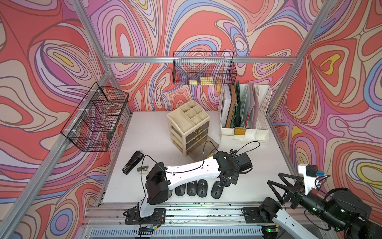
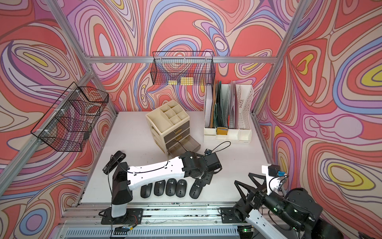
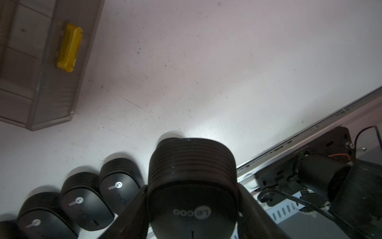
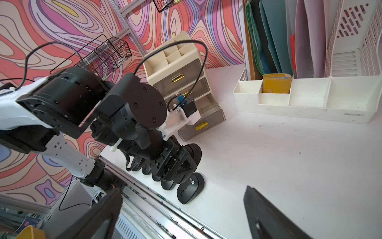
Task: Take the mice out of the drawer
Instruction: Place the mouse at the center of the board.
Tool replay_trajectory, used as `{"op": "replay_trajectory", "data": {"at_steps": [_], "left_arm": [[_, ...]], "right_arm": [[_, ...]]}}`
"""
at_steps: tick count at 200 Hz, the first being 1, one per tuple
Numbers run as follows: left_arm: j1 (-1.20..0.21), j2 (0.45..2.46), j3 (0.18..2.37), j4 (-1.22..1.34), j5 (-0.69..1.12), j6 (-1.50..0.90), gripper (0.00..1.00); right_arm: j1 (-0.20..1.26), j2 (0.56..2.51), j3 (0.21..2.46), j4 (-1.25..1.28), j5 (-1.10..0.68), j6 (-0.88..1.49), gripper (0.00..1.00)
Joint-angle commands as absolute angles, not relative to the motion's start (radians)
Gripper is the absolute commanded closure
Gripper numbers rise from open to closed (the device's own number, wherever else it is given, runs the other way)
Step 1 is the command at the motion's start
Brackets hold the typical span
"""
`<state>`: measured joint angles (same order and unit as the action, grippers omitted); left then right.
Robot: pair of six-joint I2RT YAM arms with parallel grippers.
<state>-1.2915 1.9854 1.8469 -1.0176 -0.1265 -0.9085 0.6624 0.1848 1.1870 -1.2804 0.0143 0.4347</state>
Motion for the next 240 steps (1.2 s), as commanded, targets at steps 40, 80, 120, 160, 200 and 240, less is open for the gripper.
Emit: {"op": "replay_trajectory", "data": {"at_steps": [40,80,120,160,200,240], "left_arm": [[-1.347,2.095,1.818,-0.863,-0.032,-1.067,0.44],[-1.347,2.127,1.749,-0.793,-0.012,-1.094,0.44],[-1.335,2.145,1.685,-0.753,-0.023,-1.092,0.44],[-1.313,2.138,1.625,-0.720,-0.042,-1.083,0.43],[-1.281,2.116,1.557,-0.661,-0.020,-1.086,0.41],[-1.245,2.086,1.555,-0.645,0.020,-1.050,0.30]], "right_arm": [[0.663,0.084,1.229,-1.413,-0.002,0.478,0.03],[0.663,0.043,1.199,-1.434,-0.008,0.513,0.03],[0.663,0.038,1.168,-1.407,-0.035,0.537,0.03],[0.663,0.056,1.119,-1.362,-0.055,0.561,0.03],[0.663,0.109,1.056,-1.252,-0.059,0.632,0.04],[0.663,0.203,1.034,-1.105,-0.010,0.685,0.04]]}}
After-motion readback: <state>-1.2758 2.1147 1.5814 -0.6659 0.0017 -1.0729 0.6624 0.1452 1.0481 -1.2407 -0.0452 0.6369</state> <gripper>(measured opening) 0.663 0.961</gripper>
